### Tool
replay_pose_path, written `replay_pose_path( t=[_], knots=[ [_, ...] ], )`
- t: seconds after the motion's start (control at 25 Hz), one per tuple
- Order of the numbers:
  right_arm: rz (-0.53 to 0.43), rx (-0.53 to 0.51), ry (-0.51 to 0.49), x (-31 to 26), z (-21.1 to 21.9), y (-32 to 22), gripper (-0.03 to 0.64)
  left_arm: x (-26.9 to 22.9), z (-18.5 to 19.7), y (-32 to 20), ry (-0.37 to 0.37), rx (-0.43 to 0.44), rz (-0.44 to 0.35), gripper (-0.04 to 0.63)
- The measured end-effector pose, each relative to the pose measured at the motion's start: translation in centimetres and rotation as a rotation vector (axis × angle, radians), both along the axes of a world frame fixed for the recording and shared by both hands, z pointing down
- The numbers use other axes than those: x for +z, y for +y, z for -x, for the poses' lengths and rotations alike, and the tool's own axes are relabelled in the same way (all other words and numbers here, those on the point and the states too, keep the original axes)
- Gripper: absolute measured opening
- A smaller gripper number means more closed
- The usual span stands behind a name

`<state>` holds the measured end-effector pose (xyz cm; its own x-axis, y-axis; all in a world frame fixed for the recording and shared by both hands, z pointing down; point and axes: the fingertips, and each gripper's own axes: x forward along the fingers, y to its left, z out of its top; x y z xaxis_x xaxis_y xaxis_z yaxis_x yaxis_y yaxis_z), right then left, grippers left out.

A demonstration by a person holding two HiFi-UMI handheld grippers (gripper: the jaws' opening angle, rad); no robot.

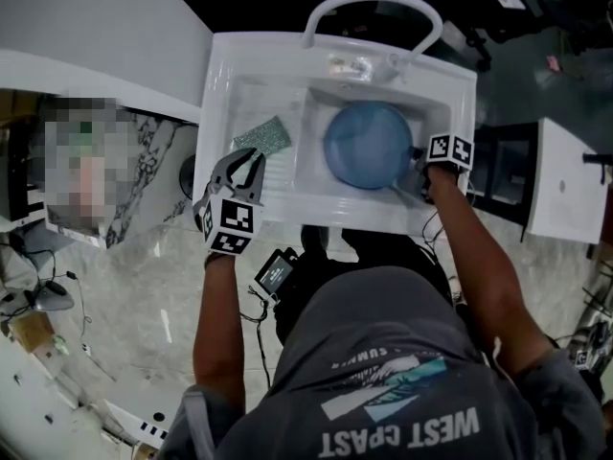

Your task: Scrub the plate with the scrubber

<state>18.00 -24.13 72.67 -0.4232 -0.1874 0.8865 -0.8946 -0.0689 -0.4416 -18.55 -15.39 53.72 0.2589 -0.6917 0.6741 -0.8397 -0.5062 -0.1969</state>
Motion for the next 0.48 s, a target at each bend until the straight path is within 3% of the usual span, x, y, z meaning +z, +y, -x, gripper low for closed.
replay_pose_path(
  t=[0.48],
  knots=[
    [-0.044,0.058,0.011,-1.9,-1.3,0.7,0.049,-6.1,0.1,2.0,0.043,0.001,-0.121,0.035]
  ],
)
